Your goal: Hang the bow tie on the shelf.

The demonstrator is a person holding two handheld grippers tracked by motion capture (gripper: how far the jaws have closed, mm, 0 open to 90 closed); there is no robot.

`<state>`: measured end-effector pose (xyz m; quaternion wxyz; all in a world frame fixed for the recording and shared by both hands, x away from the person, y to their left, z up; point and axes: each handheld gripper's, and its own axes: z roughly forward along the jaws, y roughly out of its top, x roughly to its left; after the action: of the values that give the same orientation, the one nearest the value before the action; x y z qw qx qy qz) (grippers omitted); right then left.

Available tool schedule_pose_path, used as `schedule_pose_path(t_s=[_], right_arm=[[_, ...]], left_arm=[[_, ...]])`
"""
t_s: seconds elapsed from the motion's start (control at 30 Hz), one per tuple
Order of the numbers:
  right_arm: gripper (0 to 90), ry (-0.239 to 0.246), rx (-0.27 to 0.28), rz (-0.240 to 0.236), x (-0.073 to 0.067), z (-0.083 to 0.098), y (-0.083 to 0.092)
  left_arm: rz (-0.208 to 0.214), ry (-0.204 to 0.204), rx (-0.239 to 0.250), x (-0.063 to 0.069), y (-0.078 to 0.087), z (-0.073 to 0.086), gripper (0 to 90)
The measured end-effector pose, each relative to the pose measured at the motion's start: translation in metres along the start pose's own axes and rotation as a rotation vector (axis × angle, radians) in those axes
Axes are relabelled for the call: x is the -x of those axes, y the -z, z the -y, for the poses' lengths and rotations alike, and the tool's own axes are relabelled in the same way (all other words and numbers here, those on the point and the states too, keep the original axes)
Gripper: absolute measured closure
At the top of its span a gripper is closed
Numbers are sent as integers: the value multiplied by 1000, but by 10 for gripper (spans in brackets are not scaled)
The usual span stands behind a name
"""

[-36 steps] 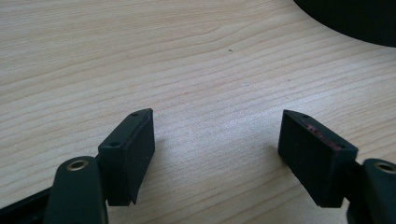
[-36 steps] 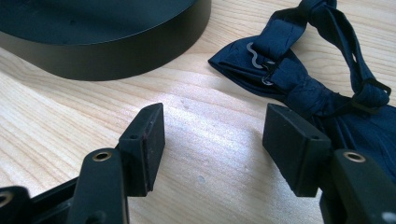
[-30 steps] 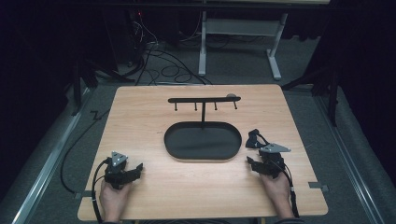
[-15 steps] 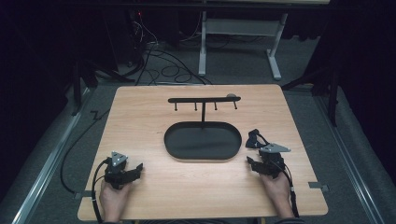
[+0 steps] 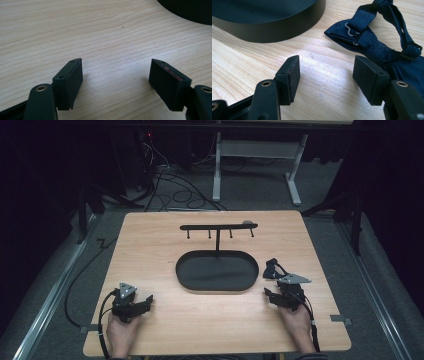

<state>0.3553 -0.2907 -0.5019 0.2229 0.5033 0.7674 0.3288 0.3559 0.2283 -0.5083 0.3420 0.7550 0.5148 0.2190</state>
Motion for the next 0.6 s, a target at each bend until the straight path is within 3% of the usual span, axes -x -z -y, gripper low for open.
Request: schedule_pose_path(t_s=[0.37, 0.6], right_arm=[[443, -8, 16, -7, 2, 1, 4], [477, -51, 26, -31, 5, 4, 16]], left_arm=[[1, 1, 3, 0, 0, 0, 276], [0, -1, 1, 0, 0, 0, 275]])
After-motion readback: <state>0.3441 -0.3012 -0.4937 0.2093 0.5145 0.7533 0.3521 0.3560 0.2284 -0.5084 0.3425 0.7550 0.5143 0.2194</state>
